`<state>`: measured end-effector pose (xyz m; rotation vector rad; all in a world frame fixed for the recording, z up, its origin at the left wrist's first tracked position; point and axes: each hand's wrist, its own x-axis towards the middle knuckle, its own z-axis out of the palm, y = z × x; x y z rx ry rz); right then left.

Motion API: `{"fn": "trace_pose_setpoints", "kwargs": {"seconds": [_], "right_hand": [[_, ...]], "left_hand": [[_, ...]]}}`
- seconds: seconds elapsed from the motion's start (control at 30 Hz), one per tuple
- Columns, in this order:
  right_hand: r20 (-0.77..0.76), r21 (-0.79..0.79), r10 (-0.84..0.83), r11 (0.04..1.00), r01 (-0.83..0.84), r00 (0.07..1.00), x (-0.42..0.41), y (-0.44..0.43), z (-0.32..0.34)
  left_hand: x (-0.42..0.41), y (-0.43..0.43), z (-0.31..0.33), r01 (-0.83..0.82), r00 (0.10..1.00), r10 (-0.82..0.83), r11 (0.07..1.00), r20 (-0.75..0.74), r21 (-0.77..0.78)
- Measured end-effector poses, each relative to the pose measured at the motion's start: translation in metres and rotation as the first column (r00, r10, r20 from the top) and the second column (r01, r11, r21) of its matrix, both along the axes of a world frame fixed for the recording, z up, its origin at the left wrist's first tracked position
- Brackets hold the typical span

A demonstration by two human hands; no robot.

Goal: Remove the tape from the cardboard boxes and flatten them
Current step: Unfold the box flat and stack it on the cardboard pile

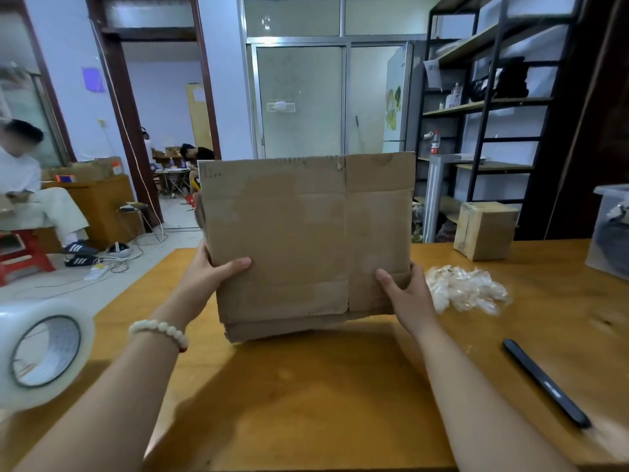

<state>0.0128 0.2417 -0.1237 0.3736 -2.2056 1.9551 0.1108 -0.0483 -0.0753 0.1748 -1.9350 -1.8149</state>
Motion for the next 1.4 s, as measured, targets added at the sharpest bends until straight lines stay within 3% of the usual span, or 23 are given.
{"fn": "trace_pose_setpoints", "kwargs": {"seconds": [0.07, 0.17, 0.47, 0.57, 0.67, 0.8, 0.87, 1.0, 1.1, 1.17, 1.3, 1.4], "right_hand": [[0.005, 0.031, 0.089, 0.996, -0.089, 0.996, 0.003, 0.0, -0.001], [0.099, 0.197, 0.188, 0.959, -0.205, 0.977, 0.003, -0.002, -0.004], [0.148, 0.309, 0.152, 0.931, -0.192, 0.977, 0.0, -0.003, -0.009], [0.137, 0.284, 0.097, 0.95, -0.132, 0.986, 0.002, -0.001, -0.009], [0.132, 0.258, 0.05, 0.963, -0.083, 0.99, 0.005, 0.0, -0.008], [0.172, 0.411, -0.003, 0.909, -0.069, 0.985, 0.009, 0.0, -0.009], [0.162, 0.437, -0.03, 0.898, -0.045, 0.986, 0.006, 0.001, -0.011], [0.188, 0.329, -0.048, 0.944, -0.017, 0.981, -0.005, 0.011, -0.005], [0.193, 0.217, -0.013, 0.976, -0.03, 0.981, -0.008, 0.015, -0.003], [0.194, 0.273, -0.005, 0.961, -0.049, 0.981, -0.007, 0.012, -0.006], [0.193, 0.413, 0.034, 0.904, -0.113, 0.981, -0.002, 0.006, -0.011], [0.167, 0.505, 0.013, 0.858, -0.097, 0.986, -0.002, 0.008, -0.013]], "left_hand": [[-0.001, -0.001, 0.0, -0.044, 0.997, 0.047, 0.998, -0.066, 0.045], [-0.003, 0.006, -0.007, -0.172, 0.979, 0.173, 0.985, -0.104, 0.02], [-0.001, 0.011, -0.032, -0.229, 0.972, 0.226, 0.973, -0.069, -0.034], [-0.006, 0.014, -0.021, -0.269, 0.961, 0.271, 0.962, 0.06, -0.05], [-0.01, 0.013, -0.01, -0.237, 0.907, 0.233, 0.971, 0.35, -0.033], [-0.011, 0.014, -0.012, -0.153, 0.8, 0.215, 0.976, 0.561, -0.155], [-0.008, 0.013, -0.009, -0.118, 0.76, 0.224, 0.971, 0.61, -0.21], [-0.001, 0.005, 0.019, 0.011, 0.8, -0.029, 0.999, 0.6, 0.034], [-0.001, 0.002, 0.03, 0.024, 0.823, -0.062, 0.997, 0.565, 0.075], [-0.001, -0.001, 0.022, 0.033, 0.798, -0.066, 0.997, 0.599, 0.066], [-0.009, -0.007, -0.012, 0.03, 0.752, 0.1, 0.982, 0.651, -0.186], [-0.018, -0.001, -0.016, 0.078, 0.715, 0.287, 0.873, 0.638, -0.481]]}}
